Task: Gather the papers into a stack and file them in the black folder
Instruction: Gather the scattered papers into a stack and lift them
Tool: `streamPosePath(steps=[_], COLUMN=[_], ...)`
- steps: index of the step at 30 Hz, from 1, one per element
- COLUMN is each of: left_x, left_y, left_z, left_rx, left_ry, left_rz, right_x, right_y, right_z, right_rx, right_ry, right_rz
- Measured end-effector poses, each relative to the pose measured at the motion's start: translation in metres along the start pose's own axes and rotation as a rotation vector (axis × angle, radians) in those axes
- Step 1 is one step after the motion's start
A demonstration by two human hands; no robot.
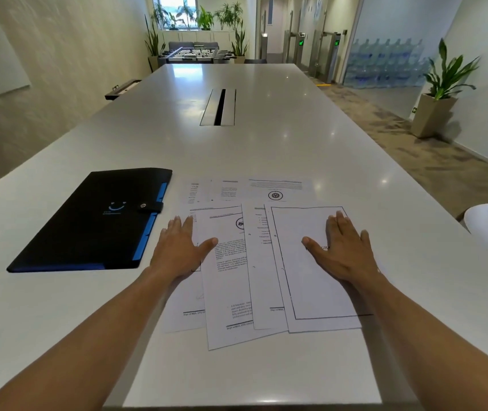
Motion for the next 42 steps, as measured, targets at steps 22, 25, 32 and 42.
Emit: streamPosePath(steps=[22, 25, 32, 42], left_x=[-0.014, -0.014, -0.010, -0.001], left_y=[-0.015, -0.013, -0.014, 0.000], left_z=[-0.013, -0.013, -0.021, -0.023], left_rx=[-0.158, -0.154, -0.137, -0.039], left_ry=[0.088, 0.102, 0.004, -0.154], left_rz=[0.988, 1.027, 1.074, 1.061], right_x=[0.004, 0.008, 0.003, 0.001], right_y=[-0.027, -0.048, -0.078, -0.057], right_z=[-0.008, -0.011, -0.013, -0.010], right_rx=[0.003, -0.011, -0.033, 0.162], right_ry=[0.055, 0.050, 0.081, 0.055], right_rz=[-0.047, -0.069, -0.192, -0.198])
Point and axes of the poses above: each hand's wrist, its own z-axis away from the middle knuckle, its own x-axis out of the palm, y = z × x, the point moved 5 cm from there along -z, towards the middle knuckle, and after that the axes turned 14 degrees about -y, right-handed, at the moved point
